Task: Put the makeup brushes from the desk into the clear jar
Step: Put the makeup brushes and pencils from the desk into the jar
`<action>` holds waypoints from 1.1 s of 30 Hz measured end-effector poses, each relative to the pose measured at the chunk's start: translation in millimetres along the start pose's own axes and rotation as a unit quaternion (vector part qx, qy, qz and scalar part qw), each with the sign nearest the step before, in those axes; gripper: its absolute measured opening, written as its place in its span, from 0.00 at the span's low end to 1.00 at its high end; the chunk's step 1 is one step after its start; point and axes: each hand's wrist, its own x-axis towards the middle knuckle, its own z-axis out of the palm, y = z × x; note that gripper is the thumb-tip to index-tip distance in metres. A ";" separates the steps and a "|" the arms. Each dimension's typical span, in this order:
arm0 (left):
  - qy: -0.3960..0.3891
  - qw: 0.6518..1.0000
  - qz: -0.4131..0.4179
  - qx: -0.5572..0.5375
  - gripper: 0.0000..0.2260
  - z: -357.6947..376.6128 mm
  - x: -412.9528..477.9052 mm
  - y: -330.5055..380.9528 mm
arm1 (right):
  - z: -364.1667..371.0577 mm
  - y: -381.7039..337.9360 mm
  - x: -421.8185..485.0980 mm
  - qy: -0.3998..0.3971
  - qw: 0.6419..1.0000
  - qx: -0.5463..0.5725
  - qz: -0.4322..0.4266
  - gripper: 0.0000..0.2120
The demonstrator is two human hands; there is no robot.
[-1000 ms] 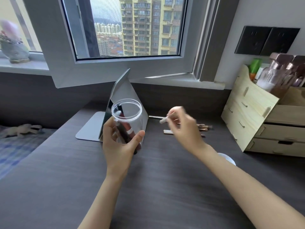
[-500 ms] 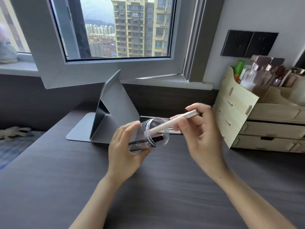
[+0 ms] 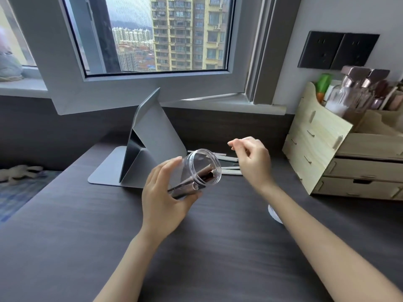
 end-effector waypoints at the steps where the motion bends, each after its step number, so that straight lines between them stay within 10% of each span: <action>1: 0.001 1.000 -0.006 -0.001 0.32 -0.1 -0.2 -0.2 | 9.8 14.2 12.1 -0.035 0.997 -0.060 0.015 0.13; 12: 0.042 0.988 -0.122 -0.078 0.32 -2.0 2.5 -5.1 | 74.3 74.8 74.2 -0.258 0.880 -0.385 0.106 0.14; 20: 0.043 0.988 -0.130 -0.078 0.32 -0.3 1.6 -6.8 | 78.7 87.2 75.7 -0.221 0.937 -0.238 0.131 0.07; 25: 0.034 0.990 -0.119 -0.072 0.32 0.8 0.5 -6.5 | 49.3 64.6 76.0 -0.061 0.991 -0.048 0.106 0.06; 33: 0.023 0.992 -0.106 -0.064 0.32 2.8 -0.7 -5.5 | -78.6 -36.4 17.7 -0.034 0.984 0.175 0.007 0.10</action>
